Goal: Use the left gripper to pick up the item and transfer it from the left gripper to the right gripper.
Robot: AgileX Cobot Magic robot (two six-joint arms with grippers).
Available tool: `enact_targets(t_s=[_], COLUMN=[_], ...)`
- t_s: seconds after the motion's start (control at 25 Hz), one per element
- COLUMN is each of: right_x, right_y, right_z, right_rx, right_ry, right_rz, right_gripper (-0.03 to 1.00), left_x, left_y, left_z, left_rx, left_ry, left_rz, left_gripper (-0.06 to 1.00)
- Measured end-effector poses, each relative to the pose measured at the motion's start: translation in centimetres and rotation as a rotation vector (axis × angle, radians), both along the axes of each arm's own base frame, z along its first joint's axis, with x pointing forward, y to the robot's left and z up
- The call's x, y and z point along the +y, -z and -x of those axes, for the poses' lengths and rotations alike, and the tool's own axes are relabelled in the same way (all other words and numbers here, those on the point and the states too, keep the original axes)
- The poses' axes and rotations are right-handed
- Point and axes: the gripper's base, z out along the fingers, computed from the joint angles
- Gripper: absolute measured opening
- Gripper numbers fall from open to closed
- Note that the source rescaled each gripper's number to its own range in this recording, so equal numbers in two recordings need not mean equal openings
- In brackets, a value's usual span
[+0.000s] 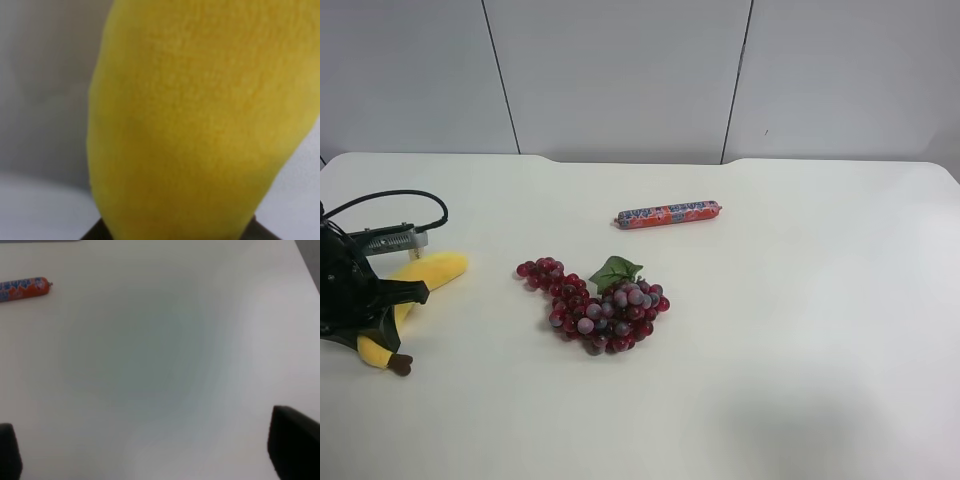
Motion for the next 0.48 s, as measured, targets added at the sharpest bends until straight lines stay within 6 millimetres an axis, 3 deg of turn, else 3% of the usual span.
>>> enact_targets(t_s=[0.16, 0.48], right_x=[0.0, 0.0], right_y=[0.0, 0.0], right_z=[0.0, 0.0], right_rx=[0.0, 0.0], right_ry=[0.0, 0.0], right_rz=[0.0, 0.0], right_gripper=[0.98, 0.98], left_x=[0.0, -0.3], left_y=[-1.5, -9.6], left_z=[-0.1, 0.6], left_rx=[-0.019, -0.189], left_ry=[0.008, 0.056], left_rz=[0.005, 0.013], left_gripper=[0.0, 0.0])
